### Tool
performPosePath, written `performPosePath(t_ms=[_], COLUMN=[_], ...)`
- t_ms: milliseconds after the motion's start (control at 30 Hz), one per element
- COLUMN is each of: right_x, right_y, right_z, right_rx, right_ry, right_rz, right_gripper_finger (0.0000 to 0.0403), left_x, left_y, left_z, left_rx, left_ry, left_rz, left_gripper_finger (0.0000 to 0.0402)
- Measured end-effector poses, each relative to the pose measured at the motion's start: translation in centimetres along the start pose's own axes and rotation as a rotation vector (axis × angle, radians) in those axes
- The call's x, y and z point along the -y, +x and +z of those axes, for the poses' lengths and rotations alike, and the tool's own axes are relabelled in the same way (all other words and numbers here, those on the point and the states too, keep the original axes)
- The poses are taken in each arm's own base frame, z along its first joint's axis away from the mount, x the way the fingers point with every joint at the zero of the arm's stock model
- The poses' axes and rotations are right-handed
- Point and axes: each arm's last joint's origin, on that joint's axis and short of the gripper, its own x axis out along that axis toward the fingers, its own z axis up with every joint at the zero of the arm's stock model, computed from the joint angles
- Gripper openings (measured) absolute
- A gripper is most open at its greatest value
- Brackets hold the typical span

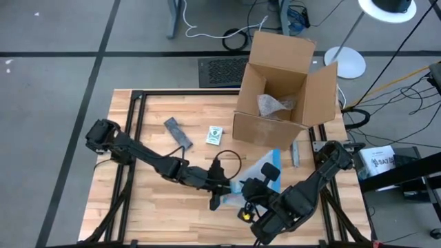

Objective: Unpack boxes
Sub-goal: Put the earphones into the transparent zip bag

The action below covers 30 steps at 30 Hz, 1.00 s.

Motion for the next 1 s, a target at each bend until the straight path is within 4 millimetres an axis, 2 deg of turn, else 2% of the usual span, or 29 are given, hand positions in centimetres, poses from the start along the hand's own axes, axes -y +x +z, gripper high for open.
performPosePath(t_ms=[200,567,800,1000], right_x=[-0.5,-1.2,-2.3,-1.8], right_y=[0.3,0.0,-0.9,-1.8], right_z=[0.4,0.4,1.3,2.0], right_rx=[-0.002,-0.054,-0.017,-0.013], right_ry=[0.048,0.111,0.147,0.161], right_rz=[0.051,0.134,0.29,0.342], right_gripper_finger=[0.0,0.0,0.0,0.0], left_x=[-0.1,2.7,2.9,3.2], left_y=[0.0,-0.5,-0.6,-0.8], left_z=[-0.2,1.7,2.1,2.1], left_rx=[0.012,0.143,0.134,0.138], left_ry=[0.006,0.14,0.175,0.205], left_rz=[0.077,0.052,0.124,0.134], left_gripper_finger=[0.0132,0.0134,0.0134,0.0134])
